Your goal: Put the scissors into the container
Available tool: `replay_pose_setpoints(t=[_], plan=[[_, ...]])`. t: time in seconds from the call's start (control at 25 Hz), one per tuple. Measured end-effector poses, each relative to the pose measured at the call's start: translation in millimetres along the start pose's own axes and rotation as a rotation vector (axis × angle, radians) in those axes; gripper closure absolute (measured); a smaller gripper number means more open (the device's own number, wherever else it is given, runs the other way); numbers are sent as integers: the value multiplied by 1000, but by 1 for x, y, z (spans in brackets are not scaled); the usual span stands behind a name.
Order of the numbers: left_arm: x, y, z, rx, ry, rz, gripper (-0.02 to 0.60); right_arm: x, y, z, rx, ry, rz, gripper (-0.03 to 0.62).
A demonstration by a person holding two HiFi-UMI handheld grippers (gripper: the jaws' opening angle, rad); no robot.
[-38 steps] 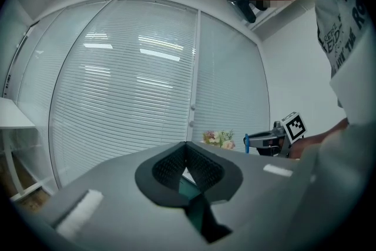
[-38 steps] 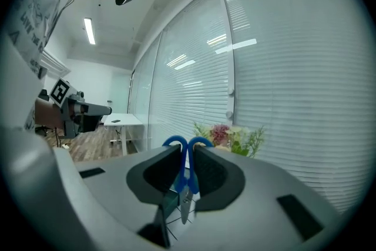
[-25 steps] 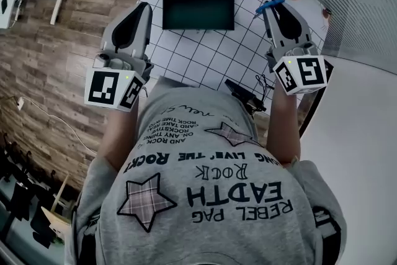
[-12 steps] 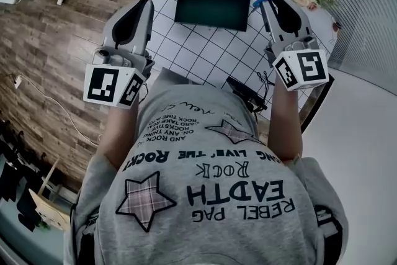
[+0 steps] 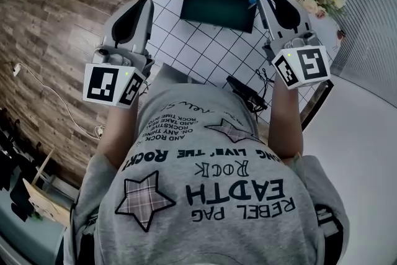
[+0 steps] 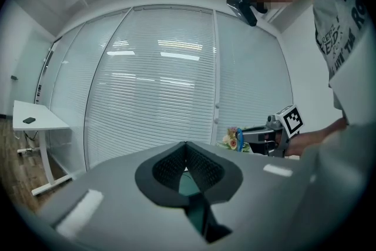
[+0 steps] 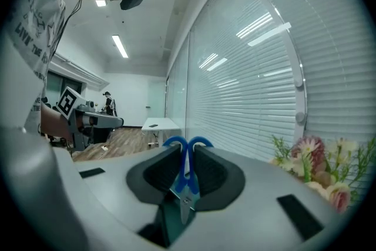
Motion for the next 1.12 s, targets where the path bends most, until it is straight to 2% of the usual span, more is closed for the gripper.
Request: replay_pose_setpoints(t=[0.6, 1.12], plan=[[-13, -12, 9, -22, 47, 19, 572, -14, -4, -23, -12, 73, -14, 514], [-25, -23, -2, -38, 41, 42, 572, -16, -11, -37, -38, 95, -24, 514]])
Point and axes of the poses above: the fingertips, and each gripper's own axes: z backward along the fingers, x to its right, y out of its top, the point moved 3 cm from there along z, backward along the fingers, and after that the axes turned 2 degrees about -y, right-handed, at the moved point
